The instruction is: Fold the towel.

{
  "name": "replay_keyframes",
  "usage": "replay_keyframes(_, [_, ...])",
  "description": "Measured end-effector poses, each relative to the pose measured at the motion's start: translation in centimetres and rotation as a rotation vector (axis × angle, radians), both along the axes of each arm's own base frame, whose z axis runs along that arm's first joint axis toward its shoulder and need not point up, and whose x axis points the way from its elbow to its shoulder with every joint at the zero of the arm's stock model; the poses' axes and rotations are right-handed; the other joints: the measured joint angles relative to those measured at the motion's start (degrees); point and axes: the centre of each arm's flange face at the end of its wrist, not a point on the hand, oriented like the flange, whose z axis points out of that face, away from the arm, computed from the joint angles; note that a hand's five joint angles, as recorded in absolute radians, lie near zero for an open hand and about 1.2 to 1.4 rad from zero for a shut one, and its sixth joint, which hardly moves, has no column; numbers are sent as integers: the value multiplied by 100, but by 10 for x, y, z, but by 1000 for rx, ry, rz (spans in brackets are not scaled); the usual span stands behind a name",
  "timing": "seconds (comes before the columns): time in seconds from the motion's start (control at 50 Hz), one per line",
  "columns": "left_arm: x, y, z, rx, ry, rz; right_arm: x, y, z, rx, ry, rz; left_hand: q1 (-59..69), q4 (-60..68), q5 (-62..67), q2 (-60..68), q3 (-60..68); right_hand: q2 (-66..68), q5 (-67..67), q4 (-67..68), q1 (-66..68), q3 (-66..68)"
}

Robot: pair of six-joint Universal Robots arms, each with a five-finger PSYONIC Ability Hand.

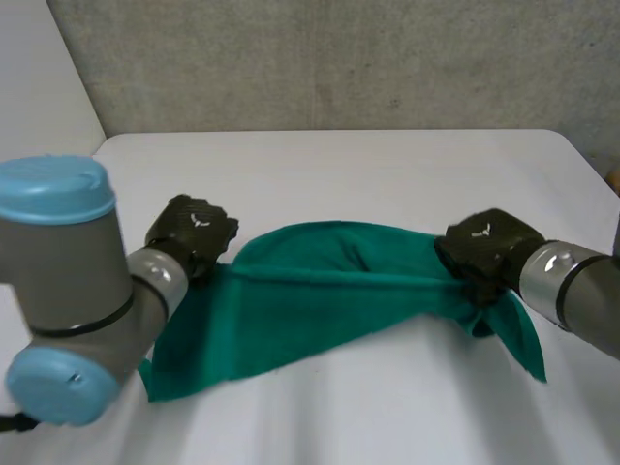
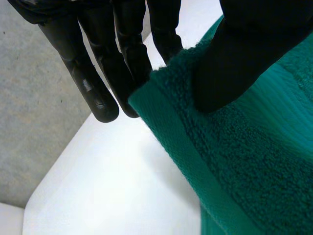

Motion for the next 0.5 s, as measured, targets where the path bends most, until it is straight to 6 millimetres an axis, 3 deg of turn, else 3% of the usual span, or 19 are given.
replay_keyframes(0.06, [11, 7, -4, 31, -15, 14, -3, 10, -2, 80, 103, 48, 0, 1, 0, 2, 0, 0, 0, 0, 0, 0])
replay_keyframes(0.14, [16, 2, -8, 45, -24, 35, -2, 8, -13, 114, 187, 93, 0, 1, 0, 5, 11, 0, 0, 0, 0, 0])
replay_keyframes(0.22, [12, -17, -2, 6, -7, 49, 2, -7, -18, 81, 221, 94, 0, 11, 0, 10, 16, 0, 19, 0, 0, 0])
replay_keyframes(0.26, [3, -39, 17, -81, 39, 55, 6, -26, -13, 3, 216, 63, 0, 24, 0, 13, 22, 0, 42, 0, 0, 0])
replay_keyframes(0.28, [3, -39, 17, -81, 39, 55, 6, -26, -13, 3, 216, 63, 0, 24, 0, 13, 22, 0, 42, 0, 0, 0])
replay_keyframes(0.3, [-8, -61, 49, -207, 108, 57, 15, -59, 16, -174, 157, -14, 0, 25, 0, 14, 27, 0, 53, 0, 0, 0])
replay_keyframes(0.38, [-23, -82, 125, -487, 276, 54, 25, -87, 68, -414, 15, -101, 0, 27, 0, 19, 36, 0, 63, 0, 0, 0])
replay_keyframes(0.4, [-25, -82, 164, -621, 360, 51, 30, -97, 109, -573, -108, -141, 0, 28, 0, 19, 37, 0, 65, 0, 0, 0])
replay_keyframes(0.46, [-24, -73, 215, -803, 479, 47, 31, -97, 151, -721, -233, -164, 0, 28, 0, 19, 37, 0, 79, 1, 0, 0])
replay_keyframes(0.5, [-22, -68, 229, -852, 513, 47, 30, -92, 175, -796, -300, -168, 0, 28, 0, 19, 37, 0, 84, 1, 0, 0])
